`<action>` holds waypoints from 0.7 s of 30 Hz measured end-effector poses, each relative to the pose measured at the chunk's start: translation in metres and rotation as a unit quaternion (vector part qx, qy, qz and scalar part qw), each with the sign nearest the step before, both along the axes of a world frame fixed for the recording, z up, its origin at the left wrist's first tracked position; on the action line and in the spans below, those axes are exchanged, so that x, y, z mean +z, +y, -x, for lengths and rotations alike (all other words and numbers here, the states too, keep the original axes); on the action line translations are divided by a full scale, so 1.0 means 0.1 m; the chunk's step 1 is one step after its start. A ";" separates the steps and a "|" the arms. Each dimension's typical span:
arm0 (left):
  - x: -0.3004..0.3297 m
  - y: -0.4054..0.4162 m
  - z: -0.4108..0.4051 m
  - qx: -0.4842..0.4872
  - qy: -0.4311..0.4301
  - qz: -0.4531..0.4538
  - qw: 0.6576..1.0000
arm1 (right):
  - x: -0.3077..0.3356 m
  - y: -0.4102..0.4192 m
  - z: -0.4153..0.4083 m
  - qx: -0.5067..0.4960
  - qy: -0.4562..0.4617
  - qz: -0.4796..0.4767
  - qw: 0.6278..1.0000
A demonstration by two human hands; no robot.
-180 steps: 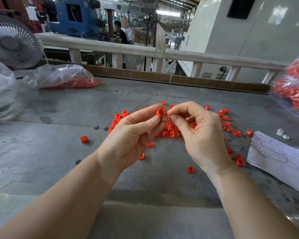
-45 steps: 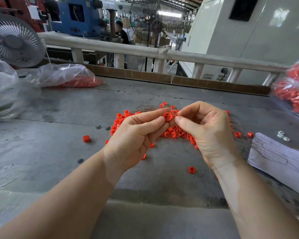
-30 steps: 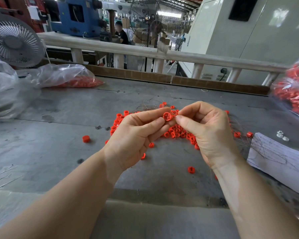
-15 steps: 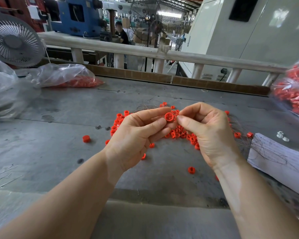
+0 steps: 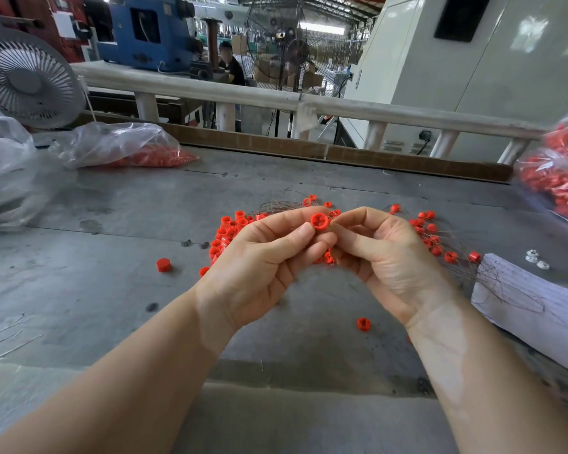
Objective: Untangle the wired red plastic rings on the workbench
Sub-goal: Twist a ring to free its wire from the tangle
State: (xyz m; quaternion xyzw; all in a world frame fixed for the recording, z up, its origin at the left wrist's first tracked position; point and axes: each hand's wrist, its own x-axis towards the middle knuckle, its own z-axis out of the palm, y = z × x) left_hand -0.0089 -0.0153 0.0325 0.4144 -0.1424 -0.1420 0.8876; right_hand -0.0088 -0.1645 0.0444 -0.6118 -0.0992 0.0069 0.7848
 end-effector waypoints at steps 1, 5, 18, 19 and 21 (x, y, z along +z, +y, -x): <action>0.00 0.00 0.00 0.001 0.002 0.003 1.000 | 0.00 0.00 0.00 0.005 0.002 -0.001 1.000; 0.00 -0.01 -0.01 0.016 0.020 0.012 1.000 | -0.02 -0.01 -0.01 0.017 -0.009 0.014 1.000; 0.00 -0.03 -0.02 0.014 0.051 0.043 0.998 | -0.04 0.00 -0.03 -0.002 0.007 0.027 1.000; 0.00 -0.03 -0.02 0.016 0.056 0.047 0.997 | -0.04 0.00 -0.03 -0.001 0.010 0.027 1.000; 0.00 -0.03 -0.02 0.022 0.065 0.054 0.996 | -0.05 0.00 -0.03 -0.004 0.018 0.028 0.999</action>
